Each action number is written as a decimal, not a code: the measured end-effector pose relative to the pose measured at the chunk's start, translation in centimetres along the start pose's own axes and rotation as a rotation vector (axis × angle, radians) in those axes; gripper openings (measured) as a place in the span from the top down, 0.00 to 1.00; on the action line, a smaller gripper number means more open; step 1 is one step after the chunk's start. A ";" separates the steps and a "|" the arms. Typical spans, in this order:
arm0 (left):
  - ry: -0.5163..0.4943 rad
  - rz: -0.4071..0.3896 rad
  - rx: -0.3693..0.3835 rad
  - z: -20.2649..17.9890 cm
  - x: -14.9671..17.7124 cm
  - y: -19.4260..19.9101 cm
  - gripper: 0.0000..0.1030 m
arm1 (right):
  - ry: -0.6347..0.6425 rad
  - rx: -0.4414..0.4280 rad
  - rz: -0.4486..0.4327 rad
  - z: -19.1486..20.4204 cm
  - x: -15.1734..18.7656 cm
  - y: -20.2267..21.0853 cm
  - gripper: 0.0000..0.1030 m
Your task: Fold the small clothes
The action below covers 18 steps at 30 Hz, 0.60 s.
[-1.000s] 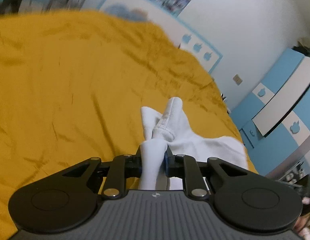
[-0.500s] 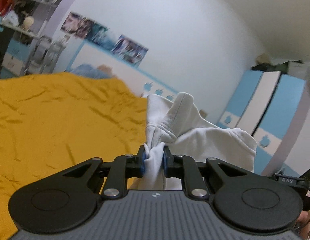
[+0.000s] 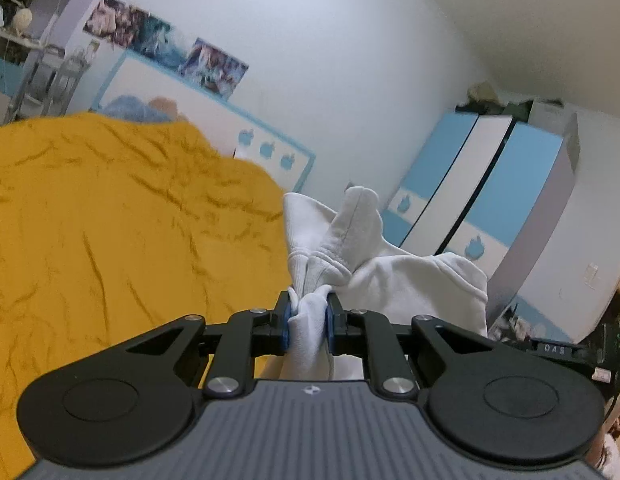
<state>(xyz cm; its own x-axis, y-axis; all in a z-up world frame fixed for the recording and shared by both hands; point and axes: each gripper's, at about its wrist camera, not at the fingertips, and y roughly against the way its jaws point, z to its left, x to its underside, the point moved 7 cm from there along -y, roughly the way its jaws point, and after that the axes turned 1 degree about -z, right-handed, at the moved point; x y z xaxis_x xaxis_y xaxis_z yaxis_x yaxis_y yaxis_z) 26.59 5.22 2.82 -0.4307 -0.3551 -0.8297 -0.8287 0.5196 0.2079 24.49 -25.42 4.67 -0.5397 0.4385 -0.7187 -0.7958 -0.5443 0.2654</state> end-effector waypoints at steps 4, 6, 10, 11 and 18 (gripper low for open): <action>0.012 0.077 -0.043 1.9 2.1 -2.2 0.83 | -0.048 0.051 0.056 -3.2 1.4 -2.3 0.95; 0.009 0.113 -0.060 3.0 2.7 -3.4 0.83 | -0.066 0.062 0.082 -4.5 2.1 -3.4 0.95; 0.000 0.170 -0.094 5.0 3.1 -6.1 0.83 | -0.089 0.086 0.119 -6.8 2.5 -5.8 0.95; -0.002 0.187 -0.102 5.5 3.3 -6.8 0.83 | -0.085 0.099 0.128 -7.3 2.5 -6.6 0.95; 0.042 0.333 -0.181 10.1 6.6 -11.6 0.83 | -0.089 0.188 0.235 -11.7 2.9 -14.1 0.95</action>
<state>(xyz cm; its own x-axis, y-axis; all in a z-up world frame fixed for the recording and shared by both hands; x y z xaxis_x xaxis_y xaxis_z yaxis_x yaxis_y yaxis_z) 36.98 4.68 -10.29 -0.6986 -0.2232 -0.6799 -0.6887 0.4675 0.5542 37.35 -24.85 -8.67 -0.7304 0.3813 -0.5667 -0.6785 -0.5000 0.5381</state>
